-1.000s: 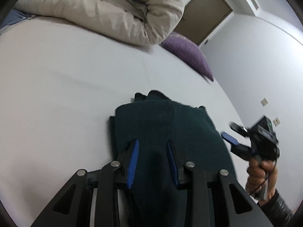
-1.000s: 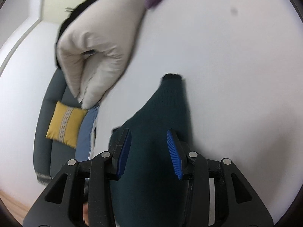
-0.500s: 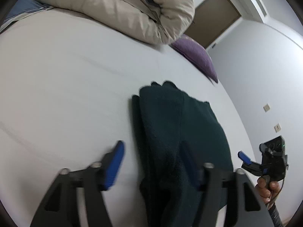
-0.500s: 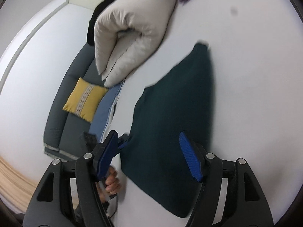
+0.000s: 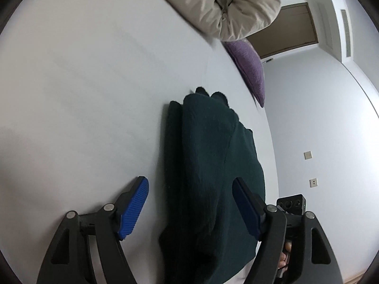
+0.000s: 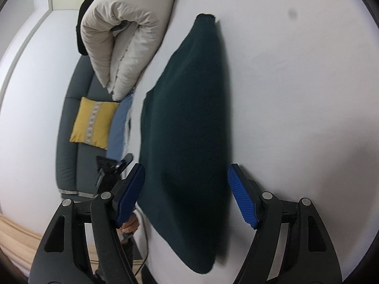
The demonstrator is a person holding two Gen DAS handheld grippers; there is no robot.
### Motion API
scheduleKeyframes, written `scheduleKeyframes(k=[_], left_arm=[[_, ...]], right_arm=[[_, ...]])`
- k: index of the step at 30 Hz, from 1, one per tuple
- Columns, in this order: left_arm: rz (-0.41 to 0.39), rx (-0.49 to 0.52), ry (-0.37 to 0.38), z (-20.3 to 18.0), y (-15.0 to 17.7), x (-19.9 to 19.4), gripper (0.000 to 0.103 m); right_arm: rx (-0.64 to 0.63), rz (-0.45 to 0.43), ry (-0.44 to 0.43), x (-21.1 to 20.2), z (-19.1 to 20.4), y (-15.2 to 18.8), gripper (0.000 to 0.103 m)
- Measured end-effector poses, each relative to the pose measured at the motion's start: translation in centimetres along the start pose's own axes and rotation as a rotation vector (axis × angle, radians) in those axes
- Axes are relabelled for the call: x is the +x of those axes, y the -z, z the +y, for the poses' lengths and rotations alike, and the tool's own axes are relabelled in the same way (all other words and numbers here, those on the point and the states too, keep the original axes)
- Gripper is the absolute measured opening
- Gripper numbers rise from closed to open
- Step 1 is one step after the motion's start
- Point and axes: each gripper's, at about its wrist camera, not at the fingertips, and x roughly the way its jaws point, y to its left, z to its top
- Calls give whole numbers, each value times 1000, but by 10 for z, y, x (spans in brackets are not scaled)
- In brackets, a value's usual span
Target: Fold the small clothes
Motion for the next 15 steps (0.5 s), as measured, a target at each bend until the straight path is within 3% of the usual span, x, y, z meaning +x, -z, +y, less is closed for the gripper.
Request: scheduleKeyframes(k=[11,15], left_arm=[[84,-16,55,-16,-7,31,73],[102,-32,10,-12,-5,36,38]], right_arm=[[-7,24,43,19,5,-5,72],[-43,34,136,34,18,-5,64]])
